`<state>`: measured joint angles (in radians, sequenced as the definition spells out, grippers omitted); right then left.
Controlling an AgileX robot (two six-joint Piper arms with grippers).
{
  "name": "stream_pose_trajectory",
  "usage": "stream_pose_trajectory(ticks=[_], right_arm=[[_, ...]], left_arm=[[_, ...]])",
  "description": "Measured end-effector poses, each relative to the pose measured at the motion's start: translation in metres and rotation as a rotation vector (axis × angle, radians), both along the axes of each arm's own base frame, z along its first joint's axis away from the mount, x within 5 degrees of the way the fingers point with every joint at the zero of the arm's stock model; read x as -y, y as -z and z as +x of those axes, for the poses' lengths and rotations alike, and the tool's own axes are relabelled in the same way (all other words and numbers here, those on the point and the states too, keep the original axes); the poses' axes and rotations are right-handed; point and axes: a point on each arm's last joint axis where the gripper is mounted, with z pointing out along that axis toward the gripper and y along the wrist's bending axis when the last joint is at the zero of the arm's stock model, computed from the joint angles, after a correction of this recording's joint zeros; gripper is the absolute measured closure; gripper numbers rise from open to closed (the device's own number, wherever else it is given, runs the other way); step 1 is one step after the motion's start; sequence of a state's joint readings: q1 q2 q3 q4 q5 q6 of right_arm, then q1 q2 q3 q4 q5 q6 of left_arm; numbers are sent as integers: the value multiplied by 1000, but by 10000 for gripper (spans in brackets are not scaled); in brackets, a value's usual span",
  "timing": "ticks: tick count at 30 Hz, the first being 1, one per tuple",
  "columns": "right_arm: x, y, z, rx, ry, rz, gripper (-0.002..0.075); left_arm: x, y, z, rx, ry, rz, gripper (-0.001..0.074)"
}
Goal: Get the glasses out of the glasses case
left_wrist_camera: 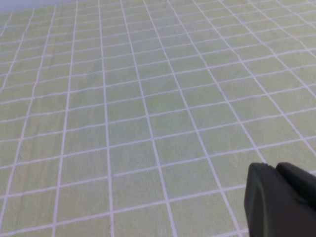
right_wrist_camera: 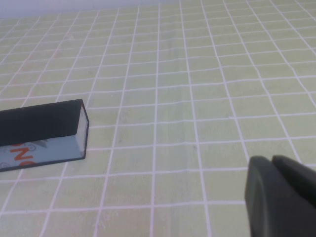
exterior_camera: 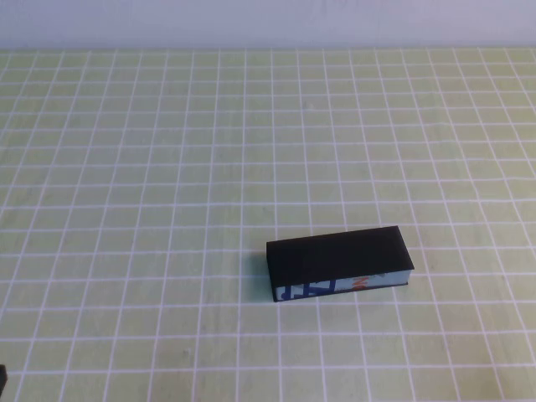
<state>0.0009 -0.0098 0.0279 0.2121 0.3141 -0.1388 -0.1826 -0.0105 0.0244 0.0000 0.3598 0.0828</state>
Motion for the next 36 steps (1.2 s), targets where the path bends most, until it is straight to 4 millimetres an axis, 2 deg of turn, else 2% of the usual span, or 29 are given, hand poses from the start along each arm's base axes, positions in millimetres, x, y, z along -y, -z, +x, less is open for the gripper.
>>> stream_pose_trajectory(ticks=[21, 29, 33, 36], right_arm=[[0, 0, 0, 0, 0, 0, 743], [0, 0, 0, 0, 0, 0, 743], [0, 0, 0, 0, 0, 0, 743], [0, 0, 0, 0, 0, 0, 743]], left_arm=[[0, -1, 0, 17, -1, 7, 738], [1, -2, 0, 17, 3, -46, 738], [4, -5, 1, 31, 4, -158, 738], [7, -12, 1, 49, -8, -397, 738]])
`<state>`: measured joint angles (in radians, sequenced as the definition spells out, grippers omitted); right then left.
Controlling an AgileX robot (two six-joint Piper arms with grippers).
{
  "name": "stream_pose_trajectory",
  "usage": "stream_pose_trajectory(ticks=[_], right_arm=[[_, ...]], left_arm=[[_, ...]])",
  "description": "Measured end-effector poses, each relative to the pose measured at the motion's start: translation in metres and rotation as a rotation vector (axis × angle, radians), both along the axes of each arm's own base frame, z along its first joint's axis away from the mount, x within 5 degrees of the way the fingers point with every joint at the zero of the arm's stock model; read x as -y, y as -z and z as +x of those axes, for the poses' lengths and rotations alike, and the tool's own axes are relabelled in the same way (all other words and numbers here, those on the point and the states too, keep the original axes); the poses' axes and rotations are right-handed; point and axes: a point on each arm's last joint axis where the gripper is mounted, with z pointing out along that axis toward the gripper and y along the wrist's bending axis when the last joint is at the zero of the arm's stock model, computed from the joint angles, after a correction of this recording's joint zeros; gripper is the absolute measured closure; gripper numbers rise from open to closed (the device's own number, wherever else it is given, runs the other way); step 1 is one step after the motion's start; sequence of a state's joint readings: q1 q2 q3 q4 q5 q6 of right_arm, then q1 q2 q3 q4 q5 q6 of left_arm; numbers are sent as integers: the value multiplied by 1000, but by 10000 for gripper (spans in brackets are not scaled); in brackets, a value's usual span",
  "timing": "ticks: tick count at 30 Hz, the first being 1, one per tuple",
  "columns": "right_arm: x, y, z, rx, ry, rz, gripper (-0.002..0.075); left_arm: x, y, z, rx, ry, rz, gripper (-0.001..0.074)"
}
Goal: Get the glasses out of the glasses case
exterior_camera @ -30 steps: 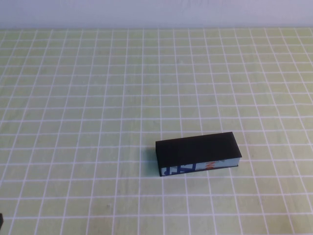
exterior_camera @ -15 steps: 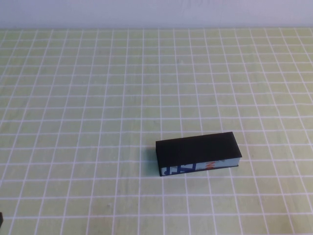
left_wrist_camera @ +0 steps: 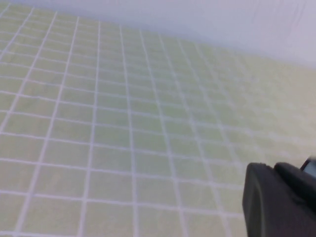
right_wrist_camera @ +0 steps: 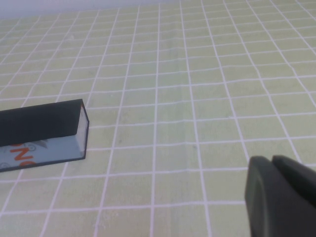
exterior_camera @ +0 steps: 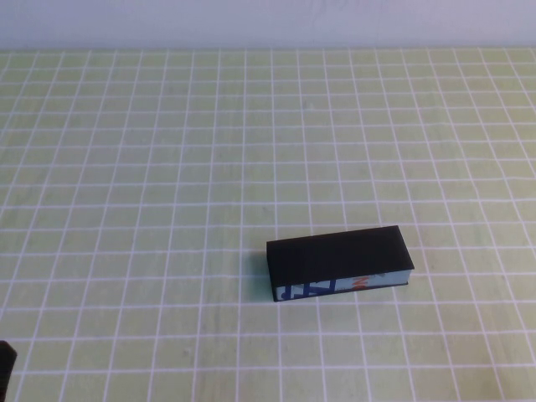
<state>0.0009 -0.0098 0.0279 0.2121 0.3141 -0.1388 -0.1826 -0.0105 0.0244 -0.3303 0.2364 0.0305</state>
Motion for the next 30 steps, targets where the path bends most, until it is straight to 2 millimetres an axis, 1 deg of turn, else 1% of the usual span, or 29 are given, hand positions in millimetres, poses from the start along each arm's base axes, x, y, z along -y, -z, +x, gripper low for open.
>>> stream_pose_trajectory(ticks=[3, 4, 8, 11, 13, 15, 17, 18, 20, 22, 23, 26, 28, 30], right_arm=[[0, 0, 0, 0, 0, 2, 743], [0, 0, 0, 0, 0, 2, 743], [0, 0, 0, 0, 0, 2, 743], [0, 0, 0, 0, 0, 2, 743], [0, 0, 0, 0, 0, 2, 743], [0, 0, 0, 0, 0, 2, 743], [0, 0, 0, 0, 0, 2, 743], [0, 0, 0, 0, 0, 2, 743], [0, 0, 0, 0, 0, 2, 743], [0, 0, 0, 0, 0, 2, 743], [0, 0, 0, 0, 0, 2, 743], [0, 0, 0, 0, 0, 2, 743], [0, 0, 0, 0, 0, 2, 743], [0, 0, 0, 0, 0, 2, 743]], left_arm=[[-1, -9, 1, 51, -31, -216, 738], [-2, -12, 2, 74, -43, -253, 738], [-7, -21, 2, 166, -93, -335, 738], [-8, -22, 2, 173, -99, -356, 738], [-5, -19, 3, 106, -75, -381, 738], [1, -21, 5, -7, -40, -378, 738], [8, -32, 9, -127, 9, -335, 738], [12, -40, 12, -193, 39, -294, 738], [20, -58, 21, -316, 105, -210, 738], [28, -75, 36, -437, 189, -112, 738], [33, -79, 45, -489, 233, -70, 738], [47, -99, 74, -564, 415, 74, 738], [56, -110, 99, -606, 502, 122, 738], [63, -119, 125, -608, 560, 155, 738]])
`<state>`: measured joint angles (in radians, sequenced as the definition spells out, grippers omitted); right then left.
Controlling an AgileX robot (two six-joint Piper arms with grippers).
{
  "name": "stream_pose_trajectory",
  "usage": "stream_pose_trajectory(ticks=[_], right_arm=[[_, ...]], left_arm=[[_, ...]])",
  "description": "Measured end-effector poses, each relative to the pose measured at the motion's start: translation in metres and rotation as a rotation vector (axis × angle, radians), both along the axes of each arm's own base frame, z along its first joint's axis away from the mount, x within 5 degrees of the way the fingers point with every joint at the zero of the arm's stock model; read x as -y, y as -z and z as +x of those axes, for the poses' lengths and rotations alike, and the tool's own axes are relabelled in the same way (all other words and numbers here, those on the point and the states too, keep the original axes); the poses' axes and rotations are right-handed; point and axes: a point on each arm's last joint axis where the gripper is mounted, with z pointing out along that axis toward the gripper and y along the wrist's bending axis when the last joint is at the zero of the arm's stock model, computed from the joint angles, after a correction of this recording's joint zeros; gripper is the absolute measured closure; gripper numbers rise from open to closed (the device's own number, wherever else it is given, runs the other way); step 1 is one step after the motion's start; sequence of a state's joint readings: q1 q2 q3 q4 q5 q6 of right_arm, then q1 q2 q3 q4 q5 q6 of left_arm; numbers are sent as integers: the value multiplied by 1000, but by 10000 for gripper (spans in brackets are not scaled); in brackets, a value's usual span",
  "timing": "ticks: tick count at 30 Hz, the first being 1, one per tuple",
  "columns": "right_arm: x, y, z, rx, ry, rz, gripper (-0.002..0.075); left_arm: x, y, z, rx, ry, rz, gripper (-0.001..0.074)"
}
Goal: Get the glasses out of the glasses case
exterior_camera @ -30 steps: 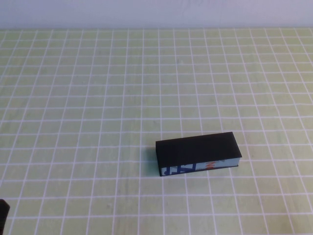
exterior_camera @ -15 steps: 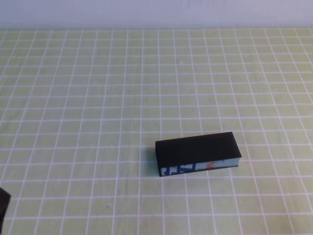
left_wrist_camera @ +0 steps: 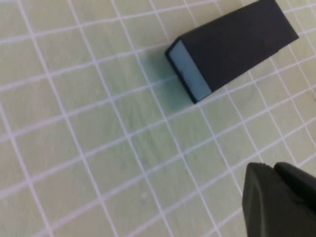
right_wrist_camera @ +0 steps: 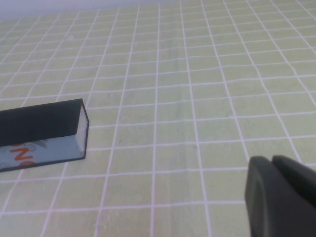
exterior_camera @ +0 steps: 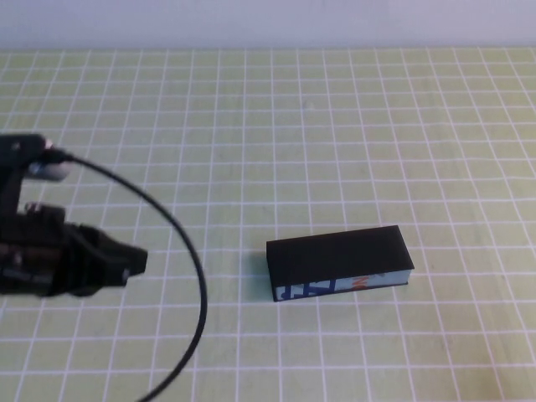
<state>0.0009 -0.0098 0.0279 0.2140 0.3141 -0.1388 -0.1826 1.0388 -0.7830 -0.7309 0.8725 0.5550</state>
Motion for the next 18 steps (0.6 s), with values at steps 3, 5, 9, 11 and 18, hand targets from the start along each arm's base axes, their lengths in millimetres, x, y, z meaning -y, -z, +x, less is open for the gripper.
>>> stream_pose_trajectory(ticks=[3, 5, 9, 11, 18], right_arm=[[0, 0, 0, 0, 0, 0, 743], [0, 0, 0, 0, 0, 0, 743], [0, 0, 0, 0, 0, 0, 743], [0, 0, 0, 0, 0, 0, 743], [0, 0, 0, 0, 0, 0, 743]], left_arm=[[12, -4, 42, 3, 66, -19, 738], [20, -6, 68, 14, 91, -54, 738], [45, 2, 120, 18, 156, -80, 738], [62, 7, 142, 17, 194, -83, 738], [114, 45, 208, -39, 309, -91, 738]])
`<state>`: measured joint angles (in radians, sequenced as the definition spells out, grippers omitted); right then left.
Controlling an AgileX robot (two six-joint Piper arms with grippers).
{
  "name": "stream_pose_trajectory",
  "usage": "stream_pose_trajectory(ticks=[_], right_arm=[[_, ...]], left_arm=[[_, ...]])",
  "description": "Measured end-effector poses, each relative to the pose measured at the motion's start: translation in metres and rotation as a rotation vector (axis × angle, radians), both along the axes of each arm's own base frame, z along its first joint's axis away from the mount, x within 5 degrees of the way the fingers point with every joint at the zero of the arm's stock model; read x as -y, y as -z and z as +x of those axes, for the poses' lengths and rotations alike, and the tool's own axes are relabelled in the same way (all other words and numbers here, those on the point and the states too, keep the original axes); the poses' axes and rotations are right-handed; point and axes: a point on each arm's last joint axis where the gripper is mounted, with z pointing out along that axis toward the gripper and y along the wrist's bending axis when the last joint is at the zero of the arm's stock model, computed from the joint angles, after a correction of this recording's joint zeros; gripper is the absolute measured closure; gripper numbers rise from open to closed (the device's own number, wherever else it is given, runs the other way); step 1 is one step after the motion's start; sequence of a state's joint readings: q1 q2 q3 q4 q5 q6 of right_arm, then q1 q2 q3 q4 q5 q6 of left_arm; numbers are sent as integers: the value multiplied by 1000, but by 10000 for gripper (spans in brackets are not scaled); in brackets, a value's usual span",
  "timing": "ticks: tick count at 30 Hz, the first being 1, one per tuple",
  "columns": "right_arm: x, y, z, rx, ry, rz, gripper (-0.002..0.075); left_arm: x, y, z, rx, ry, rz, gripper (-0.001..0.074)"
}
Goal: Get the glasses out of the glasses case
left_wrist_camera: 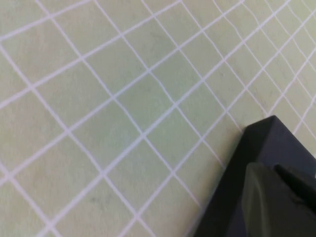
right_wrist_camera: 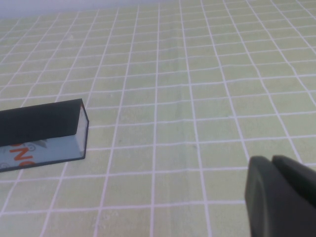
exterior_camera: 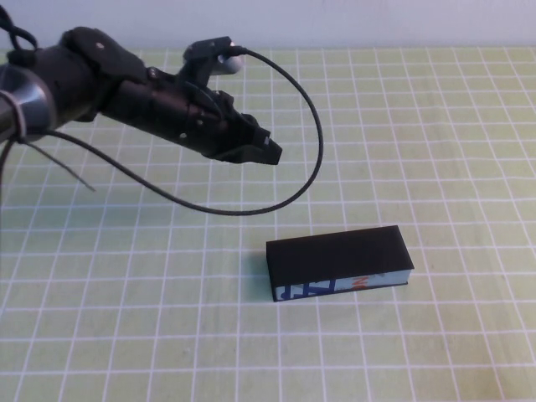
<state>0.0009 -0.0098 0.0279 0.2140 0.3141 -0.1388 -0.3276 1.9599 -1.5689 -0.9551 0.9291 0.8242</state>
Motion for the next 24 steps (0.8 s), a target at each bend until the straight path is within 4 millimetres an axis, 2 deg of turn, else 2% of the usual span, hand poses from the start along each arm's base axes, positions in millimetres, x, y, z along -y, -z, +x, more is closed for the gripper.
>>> stream_pose_trajectory(ticks=[4, 9, 16, 19, 24], right_arm=[[0, 0, 0, 0, 0, 0, 743], [0, 0, 0, 0, 0, 0, 743], [0, 0, 0, 2, 0, 14, 743], [-1, -5, 1, 44, 8, 119, 743], [0, -18, 2, 161, 61, 451, 743]], left_arm=[[24, 12, 20, -9, 36, -12, 738], [46, 25, 27, -4, 85, 2, 738], [56, 48, 35, -77, 88, 6, 738], [57, 60, 37, -106, 94, 15, 738], [58, 74, 40, -136, 84, 25, 738]])
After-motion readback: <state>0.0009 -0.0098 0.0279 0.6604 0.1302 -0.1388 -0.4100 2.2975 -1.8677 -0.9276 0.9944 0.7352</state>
